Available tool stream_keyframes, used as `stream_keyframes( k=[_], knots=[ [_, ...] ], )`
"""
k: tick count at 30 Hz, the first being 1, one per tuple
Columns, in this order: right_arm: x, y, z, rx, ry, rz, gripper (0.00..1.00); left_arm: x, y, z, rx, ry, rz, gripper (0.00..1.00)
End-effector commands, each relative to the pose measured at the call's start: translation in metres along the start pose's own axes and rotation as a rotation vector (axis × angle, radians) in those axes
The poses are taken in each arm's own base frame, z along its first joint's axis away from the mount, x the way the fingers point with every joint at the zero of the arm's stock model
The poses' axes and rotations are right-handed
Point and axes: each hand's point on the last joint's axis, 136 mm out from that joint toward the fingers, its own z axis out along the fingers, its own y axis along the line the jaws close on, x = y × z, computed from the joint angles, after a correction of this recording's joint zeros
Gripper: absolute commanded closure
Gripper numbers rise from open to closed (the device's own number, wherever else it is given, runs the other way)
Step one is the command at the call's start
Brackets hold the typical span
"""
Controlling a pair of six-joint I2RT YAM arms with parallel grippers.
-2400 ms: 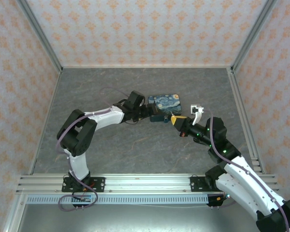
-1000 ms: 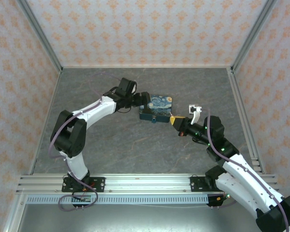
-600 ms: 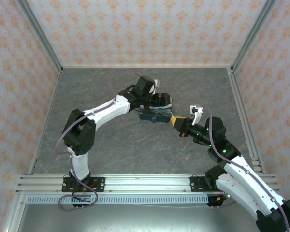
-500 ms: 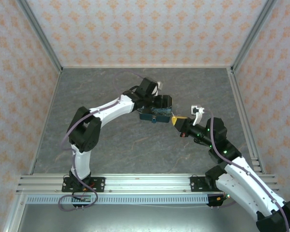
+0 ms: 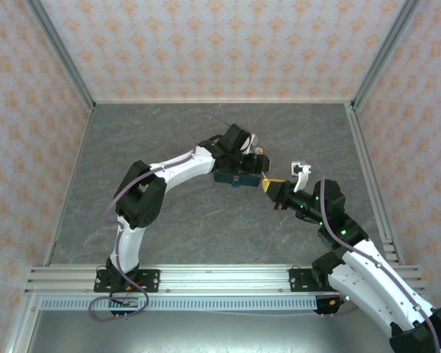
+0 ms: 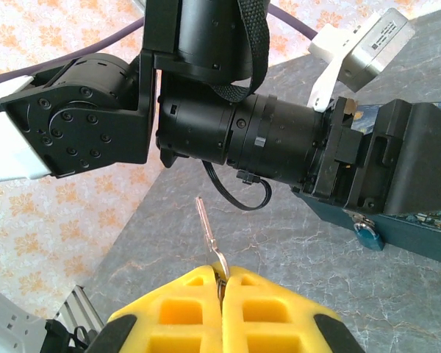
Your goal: Unlock the padlock with the key
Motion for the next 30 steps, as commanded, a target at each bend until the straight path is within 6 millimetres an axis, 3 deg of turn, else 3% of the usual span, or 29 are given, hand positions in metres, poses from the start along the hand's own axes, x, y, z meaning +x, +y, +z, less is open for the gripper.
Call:
stream_keyframes(
  k=[1, 9, 13, 17, 24, 30],
  knots=[
    [-0.005, 0.002, -0.003, 0.007, -0.021, -0.029, 1.00, 0.028, 0.023, 0.000, -0.079, 0.078, 0.012, 0.22],
    [-0.004, -0.002, -0.004, 0.030, -0.013, -0.033, 1.00, 0.056, 0.040, -0.015, -0.119, 0.117, 0.019, 0.22],
    [-0.003, -0.003, -0.003, 0.033, -0.008, -0.030, 1.00, 0.060, 0.035, -0.025, -0.095, 0.097, 0.019, 0.22],
    [-0.001, -0.004, -0.003, 0.036, -0.003, -0.028, 1.00, 0.055, 0.025, -0.048, -0.080, 0.049, 0.057, 0.23],
    [0.000, -0.005, -0.001, 0.032, -0.004, -0.018, 1.00, 0.070, 0.027, -0.066, -0.080, 0.054, 0.071, 0.24],
    [0.003, -0.003, 0.006, 0.003, 0.020, 0.012, 1.00, 0.050, 0.019, -0.102, -0.079, -0.099, 0.117, 0.20]
  ],
)
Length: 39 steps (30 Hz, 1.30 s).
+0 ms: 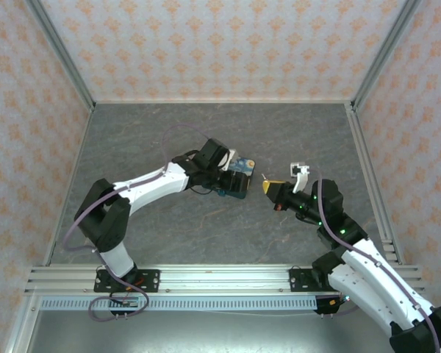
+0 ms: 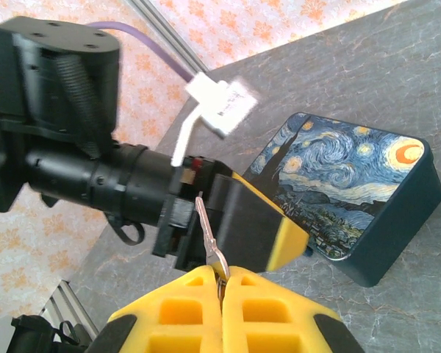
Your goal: Unlock the padlock with the key
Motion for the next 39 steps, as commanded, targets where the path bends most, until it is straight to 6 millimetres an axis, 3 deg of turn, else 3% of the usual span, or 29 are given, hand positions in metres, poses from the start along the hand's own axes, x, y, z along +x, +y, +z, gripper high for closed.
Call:
stream_keyframes(
  k=[1, 4, 8, 17, 27, 32, 39],
  knots=[
    [-0.004, 0.007, 0.006, -0.040, -0.006, 0.018, 1.00, -0.020, -0.003, -0.033, -0.008, -0.139, 0.050, 0.19],
    [0.004, 0.002, 0.017, -0.035, 0.041, 0.071, 1.00, -0.023, -0.001, -0.050, 0.026, -0.221, 0.055, 0.14],
    [0.017, -0.006, 0.041, -0.028, 0.135, 0.132, 1.00, -0.015, 0.015, -0.057, 0.067, -0.288, 0.035, 0.11],
    [0.013, -0.029, 0.093, 0.000, 0.139, 0.162, 1.00, 0.015, 0.053, -0.039, 0.072, -0.334, 0.007, 0.08],
    [0.020, -0.062, 0.149, 0.070, 0.196, 0.140, 1.00, 0.016, 0.074, -0.022, 0.087, -0.387, 0.022, 0.08],
    [0.029, -0.074, 0.163, 0.098, 0.231, 0.143, 1.00, 0.018, 0.078, -0.013, 0.076, -0.377, 0.046, 0.09],
    [0.045, -0.091, 0.167, 0.154, 0.288, 0.139, 1.00, 0.021, 0.082, -0.002, 0.077, -0.356, 0.049, 0.10]
  ],
)
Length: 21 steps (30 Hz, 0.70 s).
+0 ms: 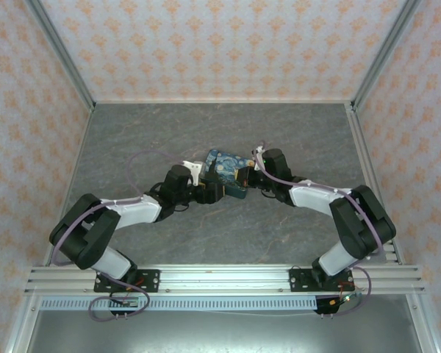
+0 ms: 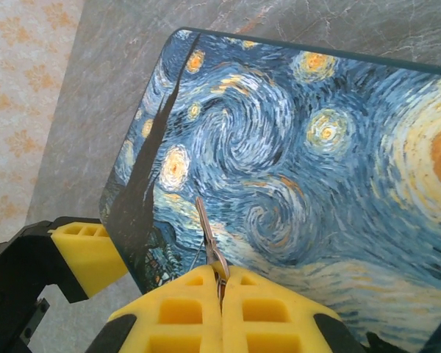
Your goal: Unlock the padlock with the key
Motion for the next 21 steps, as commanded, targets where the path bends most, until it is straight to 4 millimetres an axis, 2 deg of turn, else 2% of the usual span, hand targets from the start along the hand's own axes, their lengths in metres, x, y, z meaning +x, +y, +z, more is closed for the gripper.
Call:
stream_keyframes(
  k=[1, 10, 21],
  knots=[
    [-0.004, -0.002, 0.005, 0.024, -0.001, -0.033, 1.00, -0.003, -0.003, 0.004, 0.031, -0.015, 0.034, 0.10],
    [0.026, -0.028, 0.006, 0.099, 0.076, 0.023, 1.00, 0.001, -0.001, 0.018, 0.053, -0.002, 0.034, 0.14],
    [0.031, -0.029, 0.002, 0.099, 0.089, 0.029, 1.00, 0.011, 0.000, 0.037, 0.060, 0.011, 0.035, 0.19]
  ],
)
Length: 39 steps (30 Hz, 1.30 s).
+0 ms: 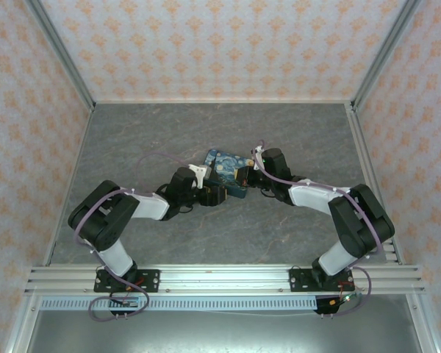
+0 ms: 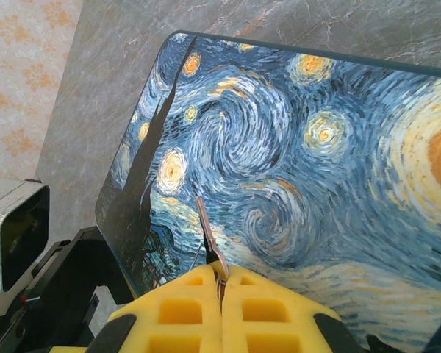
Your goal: Unlock the padlock with the key
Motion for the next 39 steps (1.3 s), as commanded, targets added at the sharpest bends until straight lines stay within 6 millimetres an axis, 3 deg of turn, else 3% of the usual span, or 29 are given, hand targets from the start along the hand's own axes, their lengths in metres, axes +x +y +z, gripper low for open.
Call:
stream_keyframes(
  k=[1, 22, 32, 39],
  knots=[
    [0.032, -0.026, -0.001, 0.091, 0.089, 0.037, 1.00, -0.009, -0.010, 0.009, 0.032, -0.036, 0.043, 0.20],
    [0.031, -0.022, -0.002, 0.076, 0.089, 0.025, 1.00, 0.007, -0.028, 0.036, 0.050, 0.022, 0.060, 0.41],
    [0.029, -0.019, -0.002, 0.067, 0.088, 0.026, 1.00, 0.003, -0.016, 0.040, -0.033, 0.014, 0.032, 0.59],
    [0.029, -0.017, -0.003, 0.063, 0.086, 0.027, 1.00, -0.005, -0.012, 0.038, -0.070, -0.021, -0.005, 0.60]
  ],
)
